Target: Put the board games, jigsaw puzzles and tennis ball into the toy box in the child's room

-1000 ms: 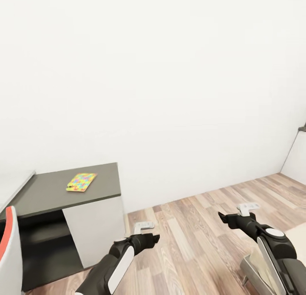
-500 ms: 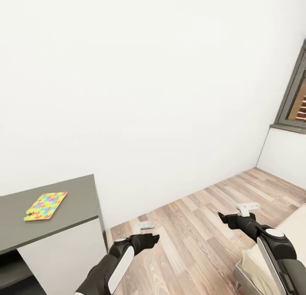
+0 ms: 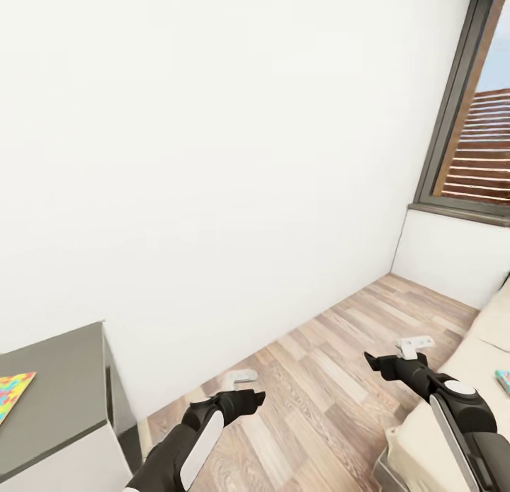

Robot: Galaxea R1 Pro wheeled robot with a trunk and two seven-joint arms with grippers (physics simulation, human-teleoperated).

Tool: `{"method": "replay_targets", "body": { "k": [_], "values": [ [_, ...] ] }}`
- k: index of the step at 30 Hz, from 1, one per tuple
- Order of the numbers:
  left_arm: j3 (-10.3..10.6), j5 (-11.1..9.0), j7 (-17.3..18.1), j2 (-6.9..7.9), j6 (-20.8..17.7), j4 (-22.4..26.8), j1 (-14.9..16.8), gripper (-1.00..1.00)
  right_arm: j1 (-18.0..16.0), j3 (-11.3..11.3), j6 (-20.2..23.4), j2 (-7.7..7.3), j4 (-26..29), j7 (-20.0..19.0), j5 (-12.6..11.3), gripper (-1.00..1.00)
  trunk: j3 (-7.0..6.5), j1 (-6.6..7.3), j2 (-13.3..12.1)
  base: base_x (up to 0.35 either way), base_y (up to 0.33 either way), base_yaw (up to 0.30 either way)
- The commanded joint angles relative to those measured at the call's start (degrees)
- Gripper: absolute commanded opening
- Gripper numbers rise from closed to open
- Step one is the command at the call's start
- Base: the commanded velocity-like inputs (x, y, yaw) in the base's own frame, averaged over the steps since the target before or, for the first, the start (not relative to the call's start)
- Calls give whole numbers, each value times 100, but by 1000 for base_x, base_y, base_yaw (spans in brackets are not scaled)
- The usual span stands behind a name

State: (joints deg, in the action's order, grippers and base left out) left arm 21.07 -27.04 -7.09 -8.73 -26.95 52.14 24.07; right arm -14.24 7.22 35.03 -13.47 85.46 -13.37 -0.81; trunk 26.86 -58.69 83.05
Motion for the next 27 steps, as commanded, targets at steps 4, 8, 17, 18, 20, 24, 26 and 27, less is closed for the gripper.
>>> {"method": "replay_targets", "body": {
  "k": [4, 8, 17, 18, 20, 24, 26, 27],
  "values": [
    [17, -57, -55, 3, -20, 13, 4, 100, -1, 7, 31, -10, 61, -25, -7, 100, 7, -4, 3, 345, -72, -294],
    [13, -60, -56, 4, -20, 12, 8, 100, 0, 7, 31, -8, 73, -25, -7, 100, 7, -4, 3, 345, -82, -294],
    [11, -56, -56, 9, -20, 16, 10, 100, 0, 7, 32, 8, 76, -21, -2, 100, 7, -4, 3, 345, -14, -294],
    [11, -56, -56, 10, -20, 16, 10, 100, 0, 7, 32, 12, 76, -20, -2, 100, 7, -4, 3, 345, 4, -291],
    [11, -56, -56, 11, -20, 16, 10, 100, 0, 7, 31, 17, 76, -18, 0, 100, 7, -4, 3, 345, 48, -242],
    [11, -53, -48, 11, -20, 16, 10, 100, 0, 11, 22, 6, 76, -17, 2, 100, 7, -4, 3, 345, 133, -37],
    [11, -50, -49, 11, -20, 16, 10, 100, 0, 15, 22, 4, 76, -17, 2, 100, 7, -4, 3, 345, 153, -8],
    [11, -50, -49, 12, -20, 16, 10, 100, 0, 15, 22, 4, 76, -17, 2, 100, 7, -4, 3, 345, 156, -5]
  ]
}}
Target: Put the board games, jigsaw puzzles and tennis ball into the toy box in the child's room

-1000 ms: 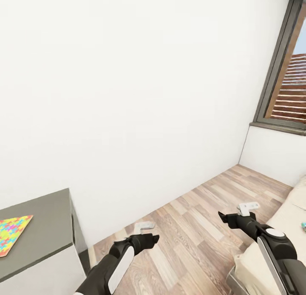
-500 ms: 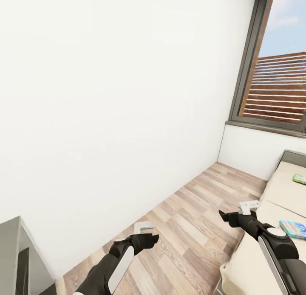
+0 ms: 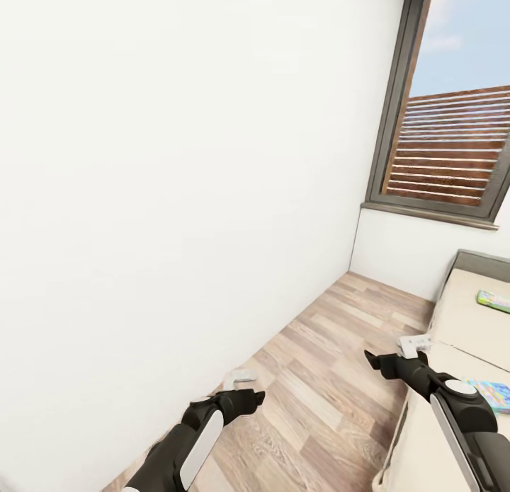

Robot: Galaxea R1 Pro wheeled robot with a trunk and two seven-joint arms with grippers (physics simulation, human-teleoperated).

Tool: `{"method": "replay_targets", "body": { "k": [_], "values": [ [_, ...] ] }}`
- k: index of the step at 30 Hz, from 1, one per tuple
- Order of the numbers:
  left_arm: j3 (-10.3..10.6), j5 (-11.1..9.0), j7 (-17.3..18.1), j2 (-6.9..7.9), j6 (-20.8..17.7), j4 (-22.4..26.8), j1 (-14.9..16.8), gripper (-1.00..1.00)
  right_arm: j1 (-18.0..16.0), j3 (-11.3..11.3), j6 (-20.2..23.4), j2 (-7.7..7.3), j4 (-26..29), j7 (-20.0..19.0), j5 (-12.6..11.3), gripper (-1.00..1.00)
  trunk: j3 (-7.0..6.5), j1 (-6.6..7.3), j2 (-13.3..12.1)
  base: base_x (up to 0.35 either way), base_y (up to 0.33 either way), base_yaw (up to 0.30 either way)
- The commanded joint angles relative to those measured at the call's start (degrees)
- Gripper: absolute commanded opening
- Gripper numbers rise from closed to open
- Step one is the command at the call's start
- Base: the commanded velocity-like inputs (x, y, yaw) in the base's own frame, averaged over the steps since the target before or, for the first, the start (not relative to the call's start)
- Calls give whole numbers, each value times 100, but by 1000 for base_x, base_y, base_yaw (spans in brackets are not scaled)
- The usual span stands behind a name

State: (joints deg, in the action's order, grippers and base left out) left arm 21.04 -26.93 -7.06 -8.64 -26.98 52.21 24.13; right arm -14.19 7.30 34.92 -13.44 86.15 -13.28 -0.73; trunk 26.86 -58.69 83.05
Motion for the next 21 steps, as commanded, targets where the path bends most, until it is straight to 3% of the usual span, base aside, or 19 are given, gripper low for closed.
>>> {"method": "replay_targets", "body": {
  "k": [1, 21],
  "values": [
    [14, -60, -51, 3, -18, 9, 4, 100, -4, 8, 33, 2, 7, -26, -6, 100, 7, -4, 3, 345, 158, -3],
    [15, -50, -52, 3, -25, 9, 4, 100, -4, 26, 24, 8, 7, -26, -9, 100, 7, -4, 3, 344, 141, 0]
  ]
}}
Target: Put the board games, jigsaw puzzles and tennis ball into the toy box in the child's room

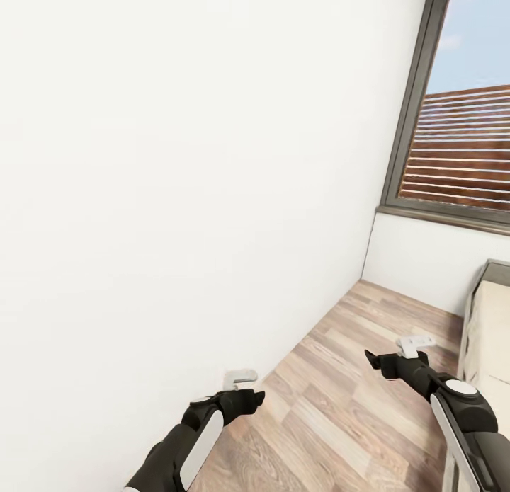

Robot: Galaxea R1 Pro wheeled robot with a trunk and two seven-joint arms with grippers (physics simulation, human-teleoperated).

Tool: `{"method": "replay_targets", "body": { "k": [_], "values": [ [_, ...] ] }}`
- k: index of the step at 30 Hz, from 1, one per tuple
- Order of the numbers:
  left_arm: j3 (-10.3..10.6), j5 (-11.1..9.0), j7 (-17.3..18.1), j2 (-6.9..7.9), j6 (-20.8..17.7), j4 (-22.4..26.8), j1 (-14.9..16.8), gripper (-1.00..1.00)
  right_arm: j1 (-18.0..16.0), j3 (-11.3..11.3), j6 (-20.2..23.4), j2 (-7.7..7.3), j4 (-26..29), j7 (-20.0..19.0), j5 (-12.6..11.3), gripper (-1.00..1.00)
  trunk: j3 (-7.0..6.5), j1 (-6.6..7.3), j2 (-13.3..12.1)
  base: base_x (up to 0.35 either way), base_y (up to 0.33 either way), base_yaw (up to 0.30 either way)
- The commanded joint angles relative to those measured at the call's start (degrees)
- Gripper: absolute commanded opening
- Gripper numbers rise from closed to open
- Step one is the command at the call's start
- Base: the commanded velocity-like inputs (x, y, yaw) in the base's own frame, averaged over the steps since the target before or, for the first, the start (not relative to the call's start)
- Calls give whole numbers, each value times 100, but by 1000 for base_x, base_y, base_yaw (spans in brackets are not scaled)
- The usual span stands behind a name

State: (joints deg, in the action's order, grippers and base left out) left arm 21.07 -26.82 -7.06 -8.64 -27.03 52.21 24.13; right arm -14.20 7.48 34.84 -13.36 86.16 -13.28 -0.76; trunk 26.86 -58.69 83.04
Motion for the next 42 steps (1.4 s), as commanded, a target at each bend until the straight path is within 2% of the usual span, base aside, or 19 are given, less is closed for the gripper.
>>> {"method": "replay_targets", "body": {
  "k": [1, 16, 24, 42],
  "values": [
    [16, -60, -51, 2, -20, 9, 4, 100, -4, 7, 31, 0, 6, -26, -7, 100, 7, -4, 3, 344, 12, 0],
    [20, -60, -51, 2, -21, 9, 1, 100, -4, 7, 24, -9, 13, -26, -8, 100, 7, -4, 3, 345, 2, -5],
    [13, -77, -50, 3, -17, 9, -2, 100, -4, 2, 40, 15, 15, -26, -8, 100, 7, -4, 3, 329, 0, -214],
    [21, -97, -32, 2, -18, 9, -5, 100, -4, 7, 46, 18, 15, -26, -4, 100, 7, -4, 3, 29, 0, -291]
  ]
}}
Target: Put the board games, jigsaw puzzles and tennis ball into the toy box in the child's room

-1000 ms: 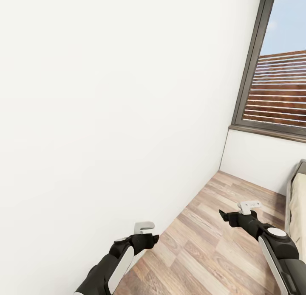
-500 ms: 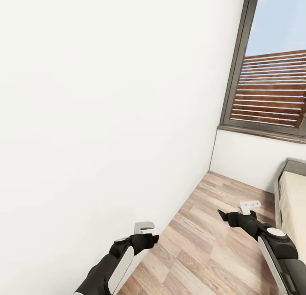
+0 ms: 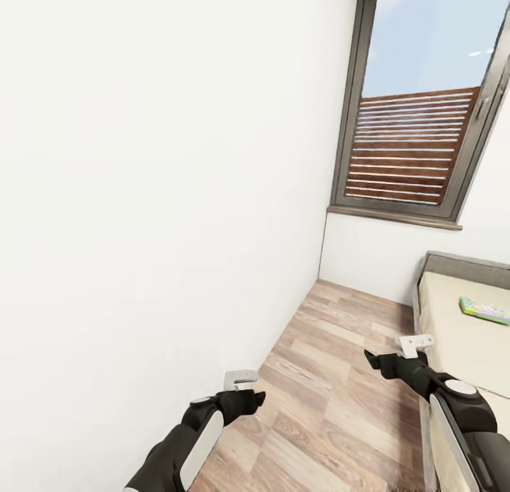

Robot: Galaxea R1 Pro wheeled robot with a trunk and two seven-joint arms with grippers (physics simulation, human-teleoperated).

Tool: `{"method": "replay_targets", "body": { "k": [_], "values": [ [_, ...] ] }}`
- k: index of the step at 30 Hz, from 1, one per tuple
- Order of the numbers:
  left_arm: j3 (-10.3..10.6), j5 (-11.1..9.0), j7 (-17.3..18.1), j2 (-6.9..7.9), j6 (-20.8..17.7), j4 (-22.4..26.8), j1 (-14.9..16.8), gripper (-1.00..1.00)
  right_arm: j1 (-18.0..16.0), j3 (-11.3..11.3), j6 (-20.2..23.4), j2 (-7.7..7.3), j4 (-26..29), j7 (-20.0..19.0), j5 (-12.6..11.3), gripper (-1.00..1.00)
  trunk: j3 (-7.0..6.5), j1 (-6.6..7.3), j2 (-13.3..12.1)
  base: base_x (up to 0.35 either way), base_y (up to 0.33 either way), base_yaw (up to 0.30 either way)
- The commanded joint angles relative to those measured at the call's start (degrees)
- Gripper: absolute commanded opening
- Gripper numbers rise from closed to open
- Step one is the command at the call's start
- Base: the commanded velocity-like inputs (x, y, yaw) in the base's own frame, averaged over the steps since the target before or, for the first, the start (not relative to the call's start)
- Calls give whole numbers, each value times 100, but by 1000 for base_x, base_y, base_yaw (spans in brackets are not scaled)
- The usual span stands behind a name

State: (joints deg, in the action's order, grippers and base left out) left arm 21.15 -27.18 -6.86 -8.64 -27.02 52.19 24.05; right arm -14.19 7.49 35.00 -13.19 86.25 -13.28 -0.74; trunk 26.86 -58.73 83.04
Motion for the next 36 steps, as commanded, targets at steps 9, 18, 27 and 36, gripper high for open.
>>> {"method": "replay_targets", "body": {
  "k": [9, 18, 27, 36],
  "values": [
    [24, -61, -53, 3, -23, 13, 3, 100, -5, 5, 28, 1, 5, -26, -7, 100, 7, 0, 4, 53, 59, -294],
    [21, -65, -42, 3, -16, 17, 3, 100, -5, 7, 32, 1, 5, -26, -8, 100, 7, 0, 4, 14, 14, -294],
    [21, -64, 3, 3, -19, 19, 3, 100, -5, 7, 25, -4, 5, -26, -6, 100, 7, 0, 4, 24, 46, -136],
    [35, -63, -56, -5, -22, 59, 3, 100, -5, 2, 27, -2, 5, -26, -8, 100, 7, 0, 4, 104, 149, -61]
  ]
}}
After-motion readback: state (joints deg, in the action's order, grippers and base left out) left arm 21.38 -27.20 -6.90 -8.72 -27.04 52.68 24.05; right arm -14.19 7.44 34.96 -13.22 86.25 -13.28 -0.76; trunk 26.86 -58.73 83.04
